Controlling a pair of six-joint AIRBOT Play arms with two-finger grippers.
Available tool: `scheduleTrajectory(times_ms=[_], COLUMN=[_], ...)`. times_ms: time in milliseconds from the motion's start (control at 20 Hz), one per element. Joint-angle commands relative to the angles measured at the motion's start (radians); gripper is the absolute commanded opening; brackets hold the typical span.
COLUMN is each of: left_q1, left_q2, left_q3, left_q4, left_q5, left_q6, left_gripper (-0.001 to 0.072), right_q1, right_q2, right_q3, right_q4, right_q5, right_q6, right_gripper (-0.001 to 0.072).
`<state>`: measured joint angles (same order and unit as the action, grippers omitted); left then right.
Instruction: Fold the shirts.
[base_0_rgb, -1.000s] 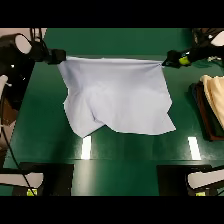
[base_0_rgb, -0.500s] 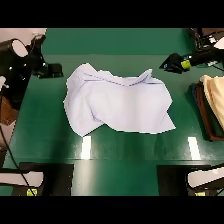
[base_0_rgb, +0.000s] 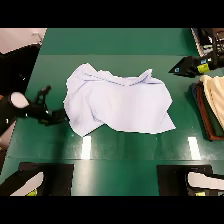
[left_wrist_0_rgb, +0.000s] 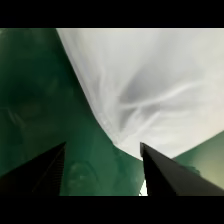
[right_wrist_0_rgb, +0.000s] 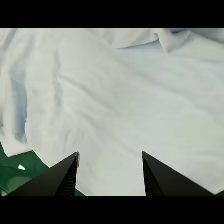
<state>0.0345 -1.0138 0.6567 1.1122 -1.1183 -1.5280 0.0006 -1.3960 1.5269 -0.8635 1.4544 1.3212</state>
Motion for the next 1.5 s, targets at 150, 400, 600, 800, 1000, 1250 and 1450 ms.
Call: scheduleTrajectory(times_ms=[150,400,600,800,1000,1250,1450], left_q1=[0.000,-0.004,-0.103,-0.115,-0.115,-0.115,-0.115], left_q2=[0.080,0.077,0.056,0.063,0.084,0.084,0.084], left_q3=[-0.239,-0.242,-0.242,-0.196,-0.034,0.082,0.081], left_q4=[-0.237,-0.244,-0.257,-0.249,-0.121,-0.120,-0.121], left_q5=[0.150,0.258,0.330,0.313,0.210,0.195,0.193], left_q6=[0.044,0.043,0.036,0.037,0.036,0.036,0.036], left_gripper=[0.0541,0.0541,0.0391,0.0025,0.0025,0.0025,0.0025], right_q1=[-0.013,-0.012,-0.010,-0.040,-0.138,-0.340,-0.462], right_q2=[0.161,0.195,0.201,0.201,0.202,0.322,0.340], right_q3=[-0.213,-0.271,-0.281,-0.281,-0.290,-0.599,-0.848], right_q4=[0.008,0.008,0.008,-0.001,-0.151,-0.236,-0.225], right_q5=[-0.095,-0.137,-0.146,-0.084,0.056,-0.052,-0.093], right_q6=[-0.003,-0.003,-0.002,-0.002,0.015,0.062,0.061], right_gripper=[0.0449,0.0449,0.0449,0.0449,0.0449,0.0454,0.0555])
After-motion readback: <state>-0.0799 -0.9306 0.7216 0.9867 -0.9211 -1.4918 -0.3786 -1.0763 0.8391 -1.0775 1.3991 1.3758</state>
